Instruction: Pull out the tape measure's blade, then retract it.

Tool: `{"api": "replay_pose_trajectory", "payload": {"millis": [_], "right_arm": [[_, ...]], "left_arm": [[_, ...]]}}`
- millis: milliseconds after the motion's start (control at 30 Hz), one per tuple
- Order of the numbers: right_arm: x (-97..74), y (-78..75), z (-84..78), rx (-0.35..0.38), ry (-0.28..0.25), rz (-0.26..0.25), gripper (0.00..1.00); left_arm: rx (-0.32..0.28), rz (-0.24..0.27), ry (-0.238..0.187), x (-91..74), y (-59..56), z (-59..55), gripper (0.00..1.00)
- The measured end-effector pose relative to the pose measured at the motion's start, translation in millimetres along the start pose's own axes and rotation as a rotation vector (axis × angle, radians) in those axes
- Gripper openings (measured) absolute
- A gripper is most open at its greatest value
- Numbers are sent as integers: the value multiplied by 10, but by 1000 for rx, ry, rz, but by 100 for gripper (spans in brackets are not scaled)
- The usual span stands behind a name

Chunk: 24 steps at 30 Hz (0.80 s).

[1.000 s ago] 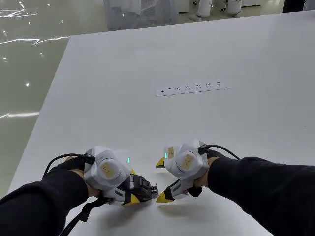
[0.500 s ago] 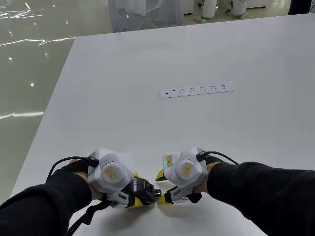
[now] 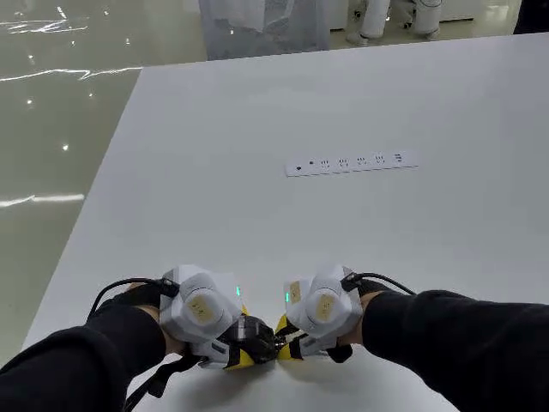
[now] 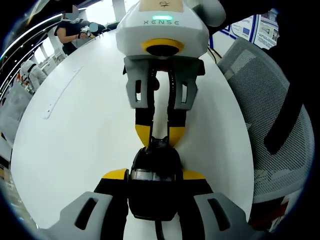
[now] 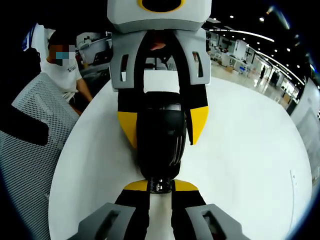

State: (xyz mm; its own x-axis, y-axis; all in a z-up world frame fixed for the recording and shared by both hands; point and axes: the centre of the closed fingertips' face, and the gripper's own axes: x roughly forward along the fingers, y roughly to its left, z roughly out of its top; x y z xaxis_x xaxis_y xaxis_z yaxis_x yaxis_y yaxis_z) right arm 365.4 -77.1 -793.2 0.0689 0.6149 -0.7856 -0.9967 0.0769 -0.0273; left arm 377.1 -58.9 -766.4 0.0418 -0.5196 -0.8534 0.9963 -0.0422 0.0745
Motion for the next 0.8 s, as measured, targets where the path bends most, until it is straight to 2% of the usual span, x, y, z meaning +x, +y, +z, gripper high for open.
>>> {"api": "replay_pose_trajectory", "payload": {"millis": [67,200,233,267,333,567,667,800], "right_arm": [[2,-2,-7,40,15,8,11],[15,-2,0,46,50,2,11],[13,2,-10,23,52,8,11],[14,2,-3,-22,46,15,11],[4,9,-22,25,35,9,10],[-3,7,-37,-21,39,12,8],[-7,-8,-48,43,31,17,7],[-9,-9,-56,51,35,7,8]], "left_arm": [[0,0,0,-1,1,0,33],[-1,-1,-3,-4,2,3,33],[-1,-1,-4,-4,3,2,33],[0,-1,-4,-5,2,2,33],[0,-2,-6,-5,3,3,33],[1,3,-5,-8,5,5,32],[-2,7,2,-8,10,0,32],[-6,5,3,-4,18,-1,32]]}}
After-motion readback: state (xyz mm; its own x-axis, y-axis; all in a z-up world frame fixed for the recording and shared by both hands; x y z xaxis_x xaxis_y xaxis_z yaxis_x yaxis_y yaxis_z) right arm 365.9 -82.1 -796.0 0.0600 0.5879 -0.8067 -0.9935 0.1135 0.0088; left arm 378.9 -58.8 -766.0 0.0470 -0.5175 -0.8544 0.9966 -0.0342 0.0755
